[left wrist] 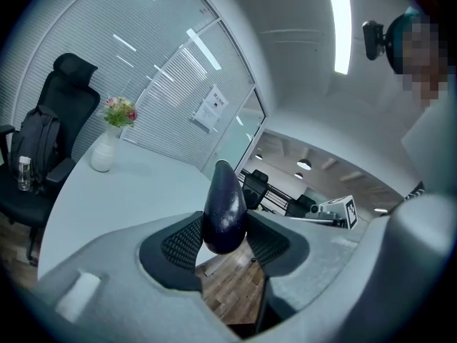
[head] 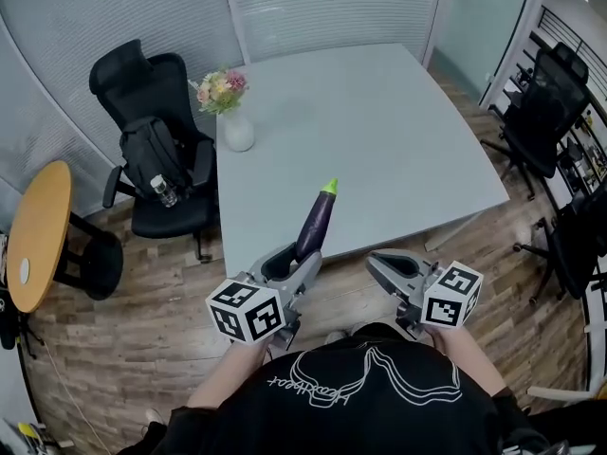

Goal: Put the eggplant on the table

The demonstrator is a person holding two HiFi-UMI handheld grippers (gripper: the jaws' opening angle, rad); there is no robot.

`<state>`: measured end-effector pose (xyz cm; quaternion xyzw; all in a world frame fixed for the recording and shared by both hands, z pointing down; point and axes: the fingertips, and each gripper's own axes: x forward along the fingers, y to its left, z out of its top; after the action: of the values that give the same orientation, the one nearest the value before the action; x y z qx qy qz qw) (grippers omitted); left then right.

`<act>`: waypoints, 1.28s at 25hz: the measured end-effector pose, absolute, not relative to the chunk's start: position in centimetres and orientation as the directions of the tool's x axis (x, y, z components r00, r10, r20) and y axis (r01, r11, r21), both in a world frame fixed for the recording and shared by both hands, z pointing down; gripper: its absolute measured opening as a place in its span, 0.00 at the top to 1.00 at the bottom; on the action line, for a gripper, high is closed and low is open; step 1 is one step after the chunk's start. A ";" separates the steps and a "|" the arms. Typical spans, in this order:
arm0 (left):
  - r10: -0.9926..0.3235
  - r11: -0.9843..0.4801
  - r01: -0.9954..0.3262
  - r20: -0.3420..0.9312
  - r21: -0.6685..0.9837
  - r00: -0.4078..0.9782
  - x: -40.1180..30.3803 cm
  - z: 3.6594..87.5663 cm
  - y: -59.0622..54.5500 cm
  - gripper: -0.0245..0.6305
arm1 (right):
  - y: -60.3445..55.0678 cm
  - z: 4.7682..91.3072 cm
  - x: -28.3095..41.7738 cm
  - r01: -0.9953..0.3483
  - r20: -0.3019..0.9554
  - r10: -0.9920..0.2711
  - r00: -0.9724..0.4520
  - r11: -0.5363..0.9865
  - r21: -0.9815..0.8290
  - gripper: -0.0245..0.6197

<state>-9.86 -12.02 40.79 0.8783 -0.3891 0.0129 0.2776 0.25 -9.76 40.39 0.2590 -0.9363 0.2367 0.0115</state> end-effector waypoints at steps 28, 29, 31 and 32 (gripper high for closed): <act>-0.691 -0.397 -0.816 0.448 0.421 0.567 -10.7 48.9 -30.0 0.66 | -28.7 45.0 0.6 -0.414 0.156 -0.399 -0.904 0.719 -0.559 0.95; -0.687 -0.393 -0.818 0.456 0.421 0.565 -10.6 49.4 -30.4 0.66 | -29.2 45.3 0.8 -0.421 0.166 -0.401 -0.901 0.711 -0.563 0.95; -0.680 -0.390 -0.820 0.470 0.419 0.563 -10.5 50.4 -31.2 0.66 | -30.1 45.9 1.1 -0.437 0.188 -0.407 -0.894 0.698 -0.567 0.95; -0.677 -0.391 -0.821 0.475 0.416 0.563 -10.5 50.9 -31.5 0.66 | -30.4 46.2 1.2 -0.443 0.195 -0.409 -0.891 0.693 -0.568 0.95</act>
<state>-10.48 -31.54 50.85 0.8260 -0.4532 0.1145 0.3149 1.25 -30.44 46.22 0.2317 -0.9198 0.3156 0.0266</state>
